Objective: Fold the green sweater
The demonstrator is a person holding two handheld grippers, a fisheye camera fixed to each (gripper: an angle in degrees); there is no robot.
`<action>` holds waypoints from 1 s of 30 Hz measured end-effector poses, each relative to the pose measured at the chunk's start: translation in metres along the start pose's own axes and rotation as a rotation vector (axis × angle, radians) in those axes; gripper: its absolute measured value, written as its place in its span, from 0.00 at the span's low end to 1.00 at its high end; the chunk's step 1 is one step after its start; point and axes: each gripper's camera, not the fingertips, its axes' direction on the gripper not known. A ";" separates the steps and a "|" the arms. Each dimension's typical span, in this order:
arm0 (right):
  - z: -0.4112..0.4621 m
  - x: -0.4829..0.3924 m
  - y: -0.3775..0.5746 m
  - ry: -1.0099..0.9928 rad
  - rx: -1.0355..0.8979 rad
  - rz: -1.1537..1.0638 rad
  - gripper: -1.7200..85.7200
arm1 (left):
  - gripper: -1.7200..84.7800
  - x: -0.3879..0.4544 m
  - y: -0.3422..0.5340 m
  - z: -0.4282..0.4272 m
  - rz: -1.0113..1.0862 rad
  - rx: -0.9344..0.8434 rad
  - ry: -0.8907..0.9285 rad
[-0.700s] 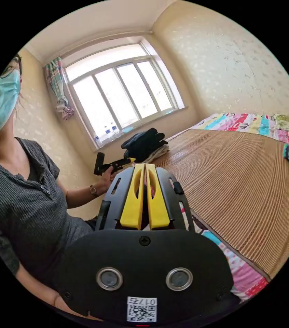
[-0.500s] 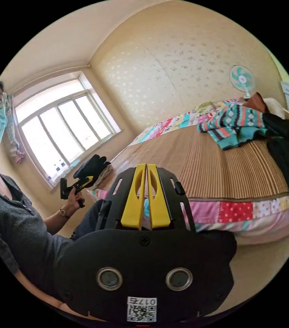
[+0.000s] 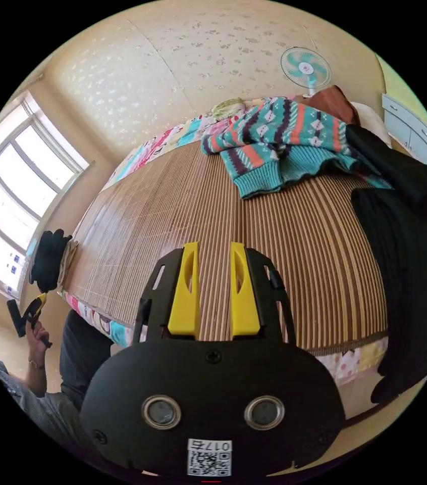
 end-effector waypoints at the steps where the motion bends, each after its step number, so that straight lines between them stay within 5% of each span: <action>1: 0.016 -0.003 -0.035 0.066 -0.025 -0.027 0.13 | 0.01 0.004 -0.002 -0.003 0.005 0.013 -0.008; 5: 0.073 -0.014 -0.127 0.381 -0.144 -0.156 0.14 | 0.01 0.012 -0.005 -0.015 -0.003 0.042 -0.036; 10: 0.108 0.023 -0.159 0.345 -0.297 -0.025 0.11 | 0.01 0.009 -0.001 -0.016 -0.027 0.051 -0.038; 13: 0.100 0.003 -0.159 0.391 -0.362 -0.185 0.08 | 0.01 0.005 -0.001 -0.007 -0.043 0.043 -0.027; 15: 0.086 -0.013 -0.148 0.266 -0.369 -0.261 0.07 | 0.01 0.001 -0.003 0.004 -0.054 0.018 0.009; 19: 0.062 -0.068 -0.093 -0.479 -0.518 -0.418 0.06 | 0.01 -0.001 -0.013 0.035 -0.045 -0.049 0.097; 23: 0.038 -0.116 -0.020 -0.287 -0.437 -0.502 0.06 | 0.01 0.001 -0.029 0.041 -0.018 -0.030 0.172; 30: -0.030 -0.119 0.047 -0.533 -0.347 -0.390 0.05 | 0.01 -0.021 -0.025 0.028 0.016 0.008 0.114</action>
